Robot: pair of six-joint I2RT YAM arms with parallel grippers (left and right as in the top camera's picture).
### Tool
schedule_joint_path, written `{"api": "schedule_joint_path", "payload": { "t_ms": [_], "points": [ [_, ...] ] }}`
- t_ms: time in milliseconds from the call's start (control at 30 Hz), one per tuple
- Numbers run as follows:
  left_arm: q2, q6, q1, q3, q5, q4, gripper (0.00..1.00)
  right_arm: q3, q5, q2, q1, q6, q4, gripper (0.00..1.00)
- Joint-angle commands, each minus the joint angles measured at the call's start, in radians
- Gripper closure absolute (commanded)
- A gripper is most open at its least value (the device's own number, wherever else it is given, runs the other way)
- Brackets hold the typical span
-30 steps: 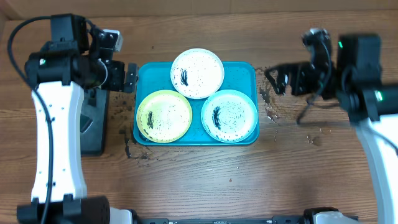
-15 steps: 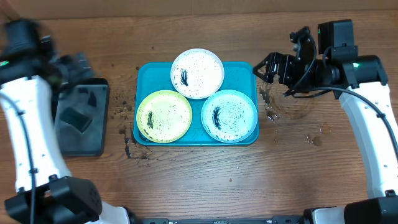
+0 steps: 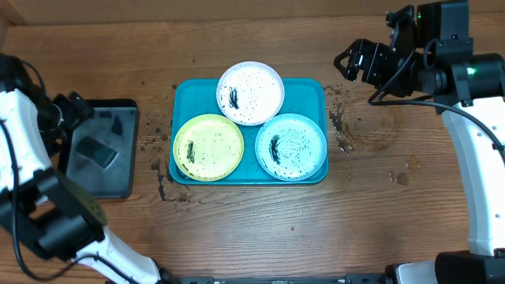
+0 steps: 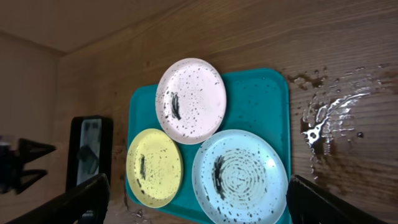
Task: Clean dirty plates on tray and stack at the side
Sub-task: 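Lower the left gripper into the black tray and grasp the green sponge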
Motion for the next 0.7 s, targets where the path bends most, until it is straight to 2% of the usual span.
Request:
{"api": "schedule_joint_path", "payload": {
  "t_ms": [0,100,200,300,567,600,667],
  "points": [
    [0.085,-0.029,-0.008,0.019,0.004,0.002,0.0,-0.02,-0.042,0.015,0.009,0.009,0.005,0.08],
    [0.145,-0.059,-0.008,0.019,0.003,0.017,0.0,-0.028,-0.042,0.023,0.009,0.009,-0.01,0.08],
    [0.203,-0.058,-0.003,0.019,0.004,0.044,0.12,-0.037,-0.042,0.025,0.009,0.009,-0.01,0.07],
    [0.249,-0.054,-0.003,0.019,0.004,0.035,0.18,-0.037,-0.042,0.026,0.009,0.009,-0.009,0.07],
    [0.314,-0.055,-0.021,0.018,0.008,-0.01,0.21,-0.037,-0.042,0.026,0.009,0.009,0.014,0.07],
    [0.314,-0.054,-0.022,0.018,0.008,-0.013,0.23,-0.037,-0.042,0.026,0.009,0.009,0.016,0.07],
    [0.313,-0.055,-0.022,0.019,0.01,-0.023,0.34,-0.037,-0.042,0.026,0.009,0.009,0.017,0.07]
  ]
}}
